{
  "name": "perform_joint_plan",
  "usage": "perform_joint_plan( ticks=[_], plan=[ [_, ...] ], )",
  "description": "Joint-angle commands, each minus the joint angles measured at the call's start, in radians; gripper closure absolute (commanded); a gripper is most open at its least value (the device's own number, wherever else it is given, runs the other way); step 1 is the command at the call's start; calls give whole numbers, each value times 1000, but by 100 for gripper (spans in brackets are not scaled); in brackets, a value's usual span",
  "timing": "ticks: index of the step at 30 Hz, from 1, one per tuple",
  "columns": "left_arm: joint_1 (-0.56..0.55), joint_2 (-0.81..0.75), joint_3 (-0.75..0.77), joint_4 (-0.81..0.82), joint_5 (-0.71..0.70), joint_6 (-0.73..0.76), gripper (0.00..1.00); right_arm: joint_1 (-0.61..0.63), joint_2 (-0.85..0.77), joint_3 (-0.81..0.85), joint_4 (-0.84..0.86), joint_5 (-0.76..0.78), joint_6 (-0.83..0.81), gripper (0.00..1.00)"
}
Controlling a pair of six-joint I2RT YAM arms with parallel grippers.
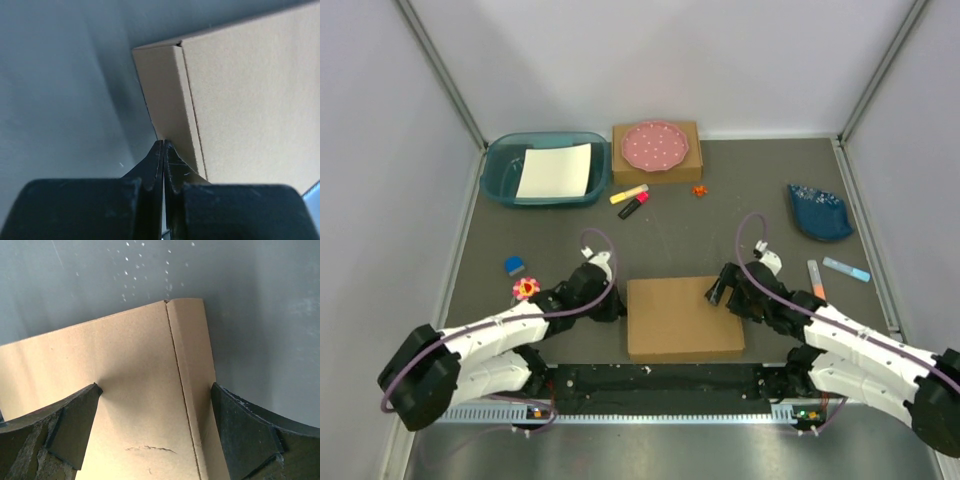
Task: Fold the paper box
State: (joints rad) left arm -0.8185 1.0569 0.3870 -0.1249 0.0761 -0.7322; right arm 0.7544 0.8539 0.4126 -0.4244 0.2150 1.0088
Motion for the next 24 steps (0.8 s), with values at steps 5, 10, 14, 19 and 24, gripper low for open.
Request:
perform_joint_plan(
  ticks=[5,10,14,19,24],
  plan=[
    [217,179,214,157,91,94,100,-90,279,61,383,-143,-33,9],
    [284,331,361,130,134,149,100,-184,453,185,417,-172,-125,9],
    [355,328,404,87,119,160,100,-227,525,285,417,-192,-151,9],
    [397,255,492,-82,7,229,83,-237,427,339,276,-142,-194,6],
    [403,167,564,-291,-199,278,72,-257,249,356,63,-31,-220,2]
  ],
)
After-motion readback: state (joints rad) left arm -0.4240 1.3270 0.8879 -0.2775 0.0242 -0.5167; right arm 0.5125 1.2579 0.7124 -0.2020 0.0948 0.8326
